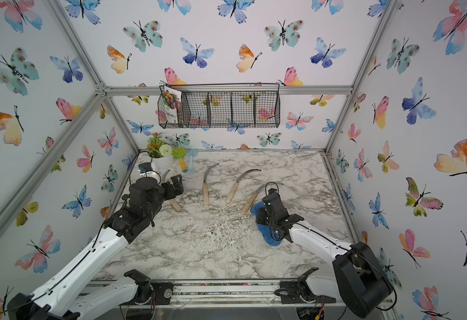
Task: Wipe small sickles with rags
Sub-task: Place the rag at the center of the board.
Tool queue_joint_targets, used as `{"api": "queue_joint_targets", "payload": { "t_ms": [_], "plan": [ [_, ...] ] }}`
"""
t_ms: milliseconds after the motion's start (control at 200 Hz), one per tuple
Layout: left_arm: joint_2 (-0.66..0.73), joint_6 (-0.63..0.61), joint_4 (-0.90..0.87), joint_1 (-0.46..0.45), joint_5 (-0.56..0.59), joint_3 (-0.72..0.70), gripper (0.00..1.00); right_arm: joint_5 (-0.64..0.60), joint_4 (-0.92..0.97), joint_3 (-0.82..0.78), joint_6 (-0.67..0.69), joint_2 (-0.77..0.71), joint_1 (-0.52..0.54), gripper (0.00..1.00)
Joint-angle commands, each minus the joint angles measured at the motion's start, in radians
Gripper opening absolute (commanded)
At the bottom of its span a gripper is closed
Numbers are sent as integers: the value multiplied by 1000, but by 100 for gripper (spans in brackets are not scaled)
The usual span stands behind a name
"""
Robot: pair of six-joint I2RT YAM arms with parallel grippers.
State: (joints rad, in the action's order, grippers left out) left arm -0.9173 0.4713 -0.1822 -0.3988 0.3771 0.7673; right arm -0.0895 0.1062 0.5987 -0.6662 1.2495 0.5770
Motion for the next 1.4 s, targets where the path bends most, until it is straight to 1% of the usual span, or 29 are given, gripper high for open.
{"api": "queue_joint_targets", "payload": {
  "t_ms": [0, 75, 130, 200, 230, 255, 275, 295, 315, 320, 325, 330, 340, 430, 671, 806, 856, 941, 1001, 1051, 1091, 1116, 1186, 1241, 1286, 1326, 1361, 1396],
  "plan": [
    [50, 64, 53, 62, 77, -82, 99, -40, 63, -59, -28, -28, 14, 2],
    [75, 57, 126, 87, 47, -138, 99, -43, 63, -101, -41, -57, 46, 2],
    [73, 56, 141, 107, 33, -151, 99, -44, 70, -122, -48, -74, 62, 2],
    [55, 49, 125, 116, 60, -152, 99, -31, 83, -133, -51, -86, 67, 1],
    [44, 63, 117, 119, 79, -155, 99, -21, 79, -136, -49, -90, 69, 6],
    [38, 73, 111, 126, 85, -159, 99, -14, 76, -136, -45, -91, 69, 16],
    [34, 79, 108, 132, 81, -160, 99, -11, 75, -133, -42, -91, 69, 27],
    [31, 79, 108, 140, 75, -161, 99, -8, 76, -128, -40, -90, 69, 46],
    [30, 79, 111, 146, 74, -166, 99, -6, 77, -122, -38, -88, 69, 77],
    [30, 79, 112, 148, 73, -168, 99, -6, 77, -119, -36, -87, 69, 87],
    [30, 79, 113, 149, 73, -168, 99, -6, 78, -117, -36, -86, 69, 93],
    [30, 79, 114, 150, 73, -171, 99, -6, 79, -115, -36, -86, 69, 95],
    [30, 79, 117, 152, 75, -175, 99, -8, 81, -110, -36, -84, 69, 98],
    [36, 76, 121, 158, 89, -186, 99, -28, 112, -58, -33, -68, 68, 98],
    [50, 73, 109, 159, 137, -198, 99, -234, 292, 122, -82, -67, 67, 98],
    [62, 69, 110, 160, 172, -209, 99, -331, 384, 217, -92, -120, 57, 98],
    [63, 67, 113, 160, 180, -215, 99, -337, 385, 233, -80, -143, 57, 98],
    [64, 66, 110, 159, 194, -215, 99, -293, 359, 246, -34, -156, 55, 98],
    [64, 64, 116, 160, 210, -217, 99, -340, 406, 287, -43, -147, 49, 98],
    [66, 53, 134, 160, 226, -230, 99, -364, 395, 305, -30, -148, 19, 99],
    [67, 30, 163, 160, 227, -249, 99, -372, 332, 297, -4, -155, -16, 100],
    [65, 14, 185, 161, 228, -260, 99, -406, 301, 290, -11, -157, -41, 100],
    [45, -41, 246, 163, 244, -294, 99, -572, 269, 268, -60, -144, -112, 99],
    [25, -88, 305, 166, 255, -324, 99, -660, 104, 189, -14, -126, -138, 99],
    [7, -125, 362, 169, 278, -355, 99, -748, -127, 76, 115, -99, -138, 99],
    [-9, -140, 410, 172, 319, -379, 99, -809, -358, -32, 267, -68, -140, 99],
    [-20, -139, 444, 178, 359, -402, 99, -828, -579, -122, 432, -37, -146, 100],
    [-32, -149, 495, 191, 369, -430, 98, -820, -764, -195, 568, -4, -162, 98]
  ]
}}
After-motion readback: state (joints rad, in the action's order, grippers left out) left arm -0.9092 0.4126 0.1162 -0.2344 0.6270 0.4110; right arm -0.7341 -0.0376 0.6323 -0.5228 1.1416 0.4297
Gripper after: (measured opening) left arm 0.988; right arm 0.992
